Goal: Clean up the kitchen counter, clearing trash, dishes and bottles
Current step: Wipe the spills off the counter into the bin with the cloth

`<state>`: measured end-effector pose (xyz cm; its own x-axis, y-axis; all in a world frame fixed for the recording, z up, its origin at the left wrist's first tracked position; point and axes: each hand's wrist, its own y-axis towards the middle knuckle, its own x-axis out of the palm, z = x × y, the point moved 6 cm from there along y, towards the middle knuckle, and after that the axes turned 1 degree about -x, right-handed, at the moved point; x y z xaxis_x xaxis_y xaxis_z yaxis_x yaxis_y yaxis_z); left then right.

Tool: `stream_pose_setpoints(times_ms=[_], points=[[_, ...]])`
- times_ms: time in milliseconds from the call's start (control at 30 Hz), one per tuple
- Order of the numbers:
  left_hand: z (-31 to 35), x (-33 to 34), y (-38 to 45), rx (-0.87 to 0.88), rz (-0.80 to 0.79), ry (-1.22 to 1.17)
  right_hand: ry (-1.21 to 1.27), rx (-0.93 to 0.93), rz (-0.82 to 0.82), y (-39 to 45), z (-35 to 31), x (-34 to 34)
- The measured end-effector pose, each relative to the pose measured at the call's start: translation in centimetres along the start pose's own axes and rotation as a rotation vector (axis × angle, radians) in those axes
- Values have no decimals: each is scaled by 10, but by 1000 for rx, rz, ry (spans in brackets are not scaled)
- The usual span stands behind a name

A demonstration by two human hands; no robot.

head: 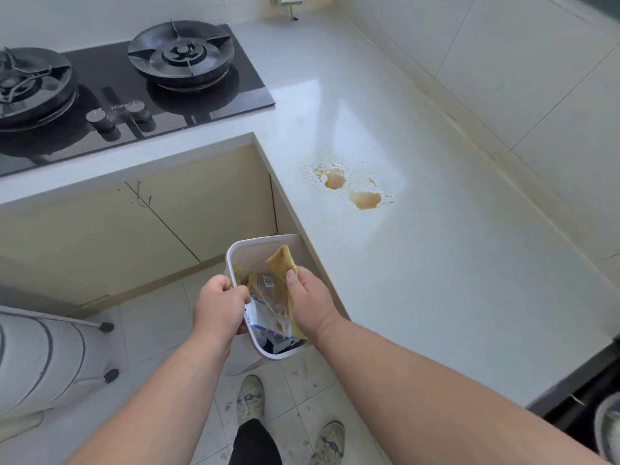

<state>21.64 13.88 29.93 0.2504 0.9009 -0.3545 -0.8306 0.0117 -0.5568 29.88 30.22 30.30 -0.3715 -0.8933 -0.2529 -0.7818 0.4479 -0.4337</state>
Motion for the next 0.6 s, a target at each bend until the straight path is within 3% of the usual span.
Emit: stream_pose_setpoints(times_ms=[100, 200, 367, 500, 600], points=[[1, -1, -2, 11, -18, 7, 177, 89, 44, -3, 8, -3], [2, -5, -3, 10, -22, -5, 522, 225, 93, -6, 9, -11], [0, -9, -5, -13, -9, -42, 830, 270, 188, -13, -1, -40], [5, -8, -10, -1, -6, -33, 850, 116, 296, -20, -15, -90], [5, -6, -12, 0, 1, -29, 651, -53, 382, -29, -21, -136]])
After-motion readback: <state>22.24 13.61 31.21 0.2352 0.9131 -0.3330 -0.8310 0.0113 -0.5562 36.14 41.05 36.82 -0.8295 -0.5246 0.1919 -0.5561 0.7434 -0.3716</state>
